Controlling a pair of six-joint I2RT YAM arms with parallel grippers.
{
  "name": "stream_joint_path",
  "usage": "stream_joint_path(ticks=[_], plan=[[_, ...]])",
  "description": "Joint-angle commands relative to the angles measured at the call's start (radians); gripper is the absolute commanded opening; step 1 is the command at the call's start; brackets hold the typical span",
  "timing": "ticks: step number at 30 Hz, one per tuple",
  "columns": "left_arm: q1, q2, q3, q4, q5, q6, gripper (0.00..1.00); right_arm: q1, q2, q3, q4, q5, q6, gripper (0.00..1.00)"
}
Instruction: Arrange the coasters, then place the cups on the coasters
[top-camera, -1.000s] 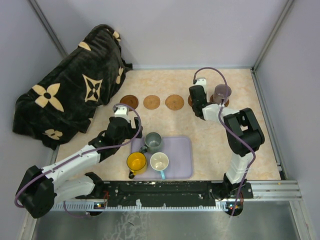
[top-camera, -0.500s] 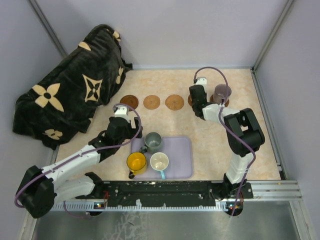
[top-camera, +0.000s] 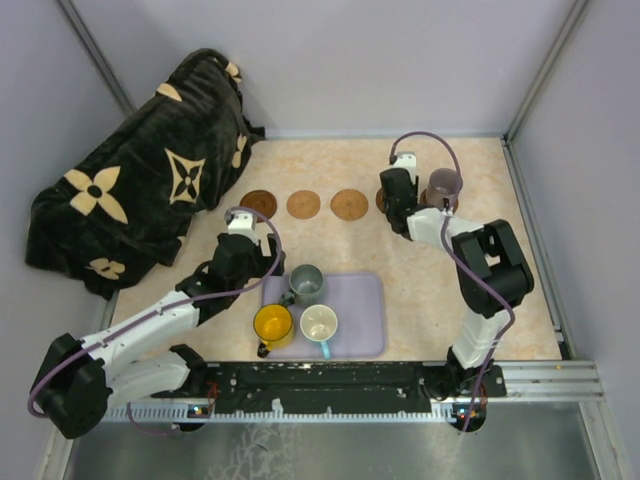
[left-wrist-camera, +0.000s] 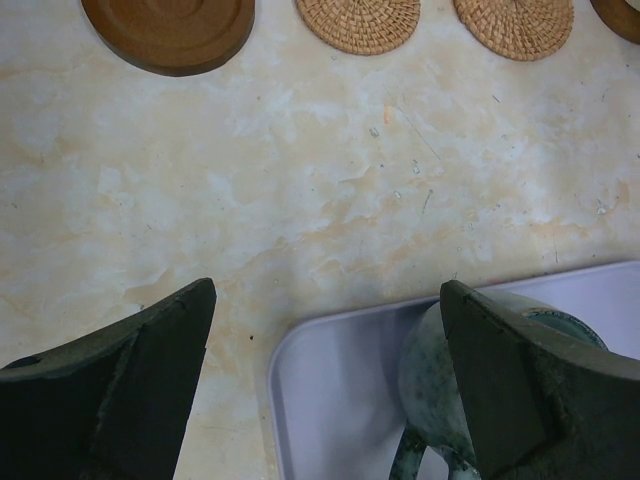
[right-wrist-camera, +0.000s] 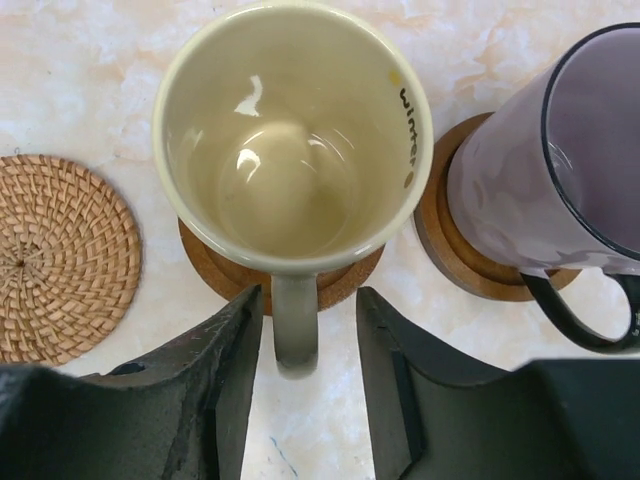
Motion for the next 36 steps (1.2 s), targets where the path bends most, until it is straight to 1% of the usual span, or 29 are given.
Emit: stream_joint_path(ticks=[1,4,6,9,15,19,23,27,31,36], plan=[[0.009,-0.027,-0.002,0.001,-0.011,-0.011,1.00,-0.003,-0.096,-0.010,0.025,0.032,0.012,0.45],[0.009,-0.041,-0.002,-0.007,-0.011,-0.014,1.00,-0.002,-0.133,-0.028,0.007,0.029,0.025,0.49],[0.009,-0.051,-0.001,-0.016,-0.014,-0.013,1.00,0.000,-0.196,-0.046,-0.006,0.027,0.039,0.51],[0.008,-0.073,0.001,-0.034,-0.020,-0.016,1.00,0.009,-0.268,-0.076,-0.044,0.029,0.061,0.53],[0.007,-0.085,0.003,-0.069,-0.007,0.000,1.00,0.085,-0.422,-0.131,-0.164,0.070,0.091,0.57],[0.007,-0.075,0.006,-0.091,0.068,0.020,1.00,0.185,-0.520,-0.173,-0.274,0.083,0.129,0.59],[0.007,-0.082,-0.003,-0.111,0.106,-0.005,1.00,0.278,-0.612,-0.211,-0.390,0.059,0.212,0.59],[0.007,-0.110,-0.015,-0.122,0.154,0.012,1.00,0.355,-0.697,-0.250,-0.500,0.050,0.305,0.59],[0.007,-0.122,-0.003,-0.167,0.255,0.058,0.99,0.370,-0.773,-0.287,-0.564,0.037,0.362,0.59],[0.007,-0.140,0.026,-0.251,0.353,0.097,0.94,0.371,-0.829,-0.296,-0.605,0.040,0.371,0.59]])
